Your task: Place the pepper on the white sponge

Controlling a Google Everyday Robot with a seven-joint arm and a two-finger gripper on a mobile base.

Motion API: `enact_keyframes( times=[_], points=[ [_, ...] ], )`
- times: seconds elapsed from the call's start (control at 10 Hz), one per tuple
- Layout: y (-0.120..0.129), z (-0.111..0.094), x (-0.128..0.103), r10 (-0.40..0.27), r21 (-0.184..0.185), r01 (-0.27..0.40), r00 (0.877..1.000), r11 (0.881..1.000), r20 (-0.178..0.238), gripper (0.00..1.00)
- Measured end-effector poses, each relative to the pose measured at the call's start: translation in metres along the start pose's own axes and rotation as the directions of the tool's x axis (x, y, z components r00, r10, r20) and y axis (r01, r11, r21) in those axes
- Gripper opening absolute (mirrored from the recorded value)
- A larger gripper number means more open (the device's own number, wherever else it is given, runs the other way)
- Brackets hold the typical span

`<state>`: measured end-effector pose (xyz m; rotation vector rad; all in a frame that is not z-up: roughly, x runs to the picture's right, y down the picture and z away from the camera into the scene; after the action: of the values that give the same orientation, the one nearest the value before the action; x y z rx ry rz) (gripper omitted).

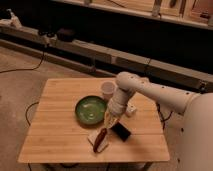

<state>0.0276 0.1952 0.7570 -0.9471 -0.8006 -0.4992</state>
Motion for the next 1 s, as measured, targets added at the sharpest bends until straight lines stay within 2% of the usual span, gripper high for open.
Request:
enact_keyframes(
  times=[0.3,0.4,1.0],
  points=[
    [-0.0038,-0.0029,0.0013,0.013,-0.005,-0.013,1.0,1.0,0.009,0.72],
    [-0.0059,-0.0036,0.0012,0.02,-0.002,-0.02,1.0,1.0,0.015,0.79],
    [-0.0076,-0.0008,0.0038,0.046,-0.008,-0.046,0.999,0.999,0.02,0.8]
  ],
)
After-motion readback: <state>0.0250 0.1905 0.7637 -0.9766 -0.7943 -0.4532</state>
